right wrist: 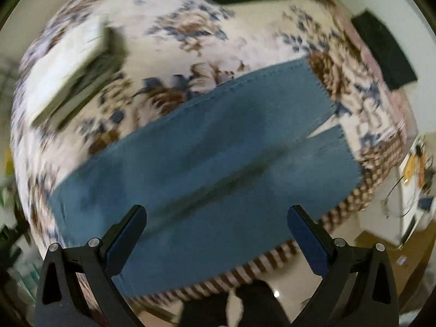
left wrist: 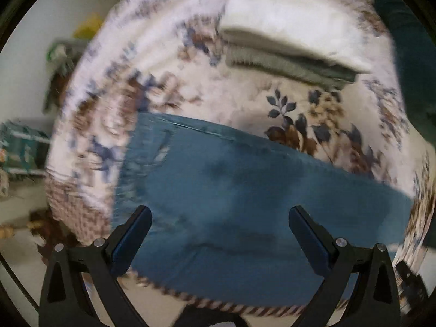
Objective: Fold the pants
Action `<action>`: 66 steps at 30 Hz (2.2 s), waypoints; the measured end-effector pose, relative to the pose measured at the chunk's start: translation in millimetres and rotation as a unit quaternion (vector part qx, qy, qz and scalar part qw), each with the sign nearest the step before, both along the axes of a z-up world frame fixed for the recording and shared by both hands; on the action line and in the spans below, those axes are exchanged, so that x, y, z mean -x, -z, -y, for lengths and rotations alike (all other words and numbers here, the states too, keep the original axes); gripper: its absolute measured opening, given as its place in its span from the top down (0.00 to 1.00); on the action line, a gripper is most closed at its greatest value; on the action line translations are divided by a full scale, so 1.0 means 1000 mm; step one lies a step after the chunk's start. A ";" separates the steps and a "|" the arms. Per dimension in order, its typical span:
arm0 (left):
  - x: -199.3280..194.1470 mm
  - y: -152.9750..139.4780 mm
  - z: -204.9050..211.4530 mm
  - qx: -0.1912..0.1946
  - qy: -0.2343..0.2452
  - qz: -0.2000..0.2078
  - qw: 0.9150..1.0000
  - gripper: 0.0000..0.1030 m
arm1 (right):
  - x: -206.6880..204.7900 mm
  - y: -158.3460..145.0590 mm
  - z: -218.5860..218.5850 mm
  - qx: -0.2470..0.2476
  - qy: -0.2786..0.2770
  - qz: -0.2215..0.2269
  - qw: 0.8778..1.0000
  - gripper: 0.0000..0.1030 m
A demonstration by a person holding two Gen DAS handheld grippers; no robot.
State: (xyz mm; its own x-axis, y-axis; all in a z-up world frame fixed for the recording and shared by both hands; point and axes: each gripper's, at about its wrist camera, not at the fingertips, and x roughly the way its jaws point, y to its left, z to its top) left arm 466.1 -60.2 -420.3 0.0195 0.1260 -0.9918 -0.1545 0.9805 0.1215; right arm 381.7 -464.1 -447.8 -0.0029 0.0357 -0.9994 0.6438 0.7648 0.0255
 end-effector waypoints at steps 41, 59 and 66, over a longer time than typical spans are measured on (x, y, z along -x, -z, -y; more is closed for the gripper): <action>0.189 -0.029 -0.092 0.140 -0.235 0.154 0.949 0.98 | 0.087 0.088 0.129 -0.109 0.070 0.078 0.989 0.93; 0.287 0.095 -0.127 0.057 -0.288 0.060 0.954 0.99 | 0.230 0.178 0.132 -0.116 0.073 -0.028 0.990 0.95; 0.269 0.083 -0.129 0.088 -0.283 0.066 0.953 0.97 | 0.263 0.179 0.170 -0.164 0.152 0.005 0.975 0.82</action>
State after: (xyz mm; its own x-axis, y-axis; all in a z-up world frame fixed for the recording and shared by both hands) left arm 197.1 68.6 -503.4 0.1245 -0.0143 -0.9921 -0.6663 0.7397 -0.0943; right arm 118.6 -634.0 -626.7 0.0675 0.3518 -0.9336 0.8377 0.4883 0.2446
